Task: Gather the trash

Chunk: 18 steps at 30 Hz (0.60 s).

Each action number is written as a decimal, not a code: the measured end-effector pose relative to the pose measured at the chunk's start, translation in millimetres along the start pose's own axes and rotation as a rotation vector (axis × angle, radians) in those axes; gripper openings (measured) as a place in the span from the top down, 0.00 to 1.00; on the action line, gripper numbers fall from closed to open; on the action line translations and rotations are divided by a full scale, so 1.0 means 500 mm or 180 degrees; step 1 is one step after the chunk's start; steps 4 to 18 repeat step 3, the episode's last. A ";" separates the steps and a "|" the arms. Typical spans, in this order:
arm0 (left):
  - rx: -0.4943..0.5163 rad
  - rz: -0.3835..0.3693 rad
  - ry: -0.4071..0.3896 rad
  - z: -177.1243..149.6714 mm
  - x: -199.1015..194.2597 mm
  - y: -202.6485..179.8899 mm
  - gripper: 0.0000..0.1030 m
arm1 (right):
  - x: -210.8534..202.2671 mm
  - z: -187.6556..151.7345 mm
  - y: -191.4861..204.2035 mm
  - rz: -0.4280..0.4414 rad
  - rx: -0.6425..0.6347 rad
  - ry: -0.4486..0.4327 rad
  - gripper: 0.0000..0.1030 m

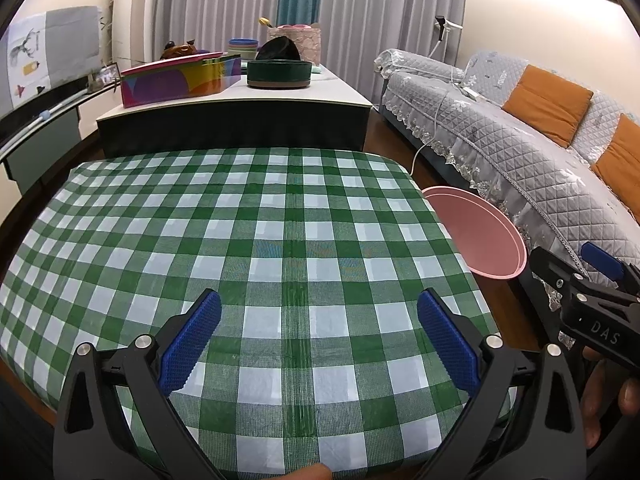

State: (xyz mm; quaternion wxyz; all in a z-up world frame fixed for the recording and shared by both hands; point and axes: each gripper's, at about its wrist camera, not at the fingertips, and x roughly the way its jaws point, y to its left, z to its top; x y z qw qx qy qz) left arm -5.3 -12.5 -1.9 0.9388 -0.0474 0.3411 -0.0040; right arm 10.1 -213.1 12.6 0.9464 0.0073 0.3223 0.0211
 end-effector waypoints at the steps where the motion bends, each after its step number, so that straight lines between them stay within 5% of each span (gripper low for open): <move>1: -0.0001 -0.0002 0.0002 0.000 0.000 0.001 0.08 | 0.000 0.000 -0.001 -0.0002 0.0002 0.0000 0.05; 18: 0.0005 -0.0006 -0.0001 0.000 0.000 0.001 0.08 | 0.000 0.000 -0.001 -0.0001 -0.0002 -0.0001 0.05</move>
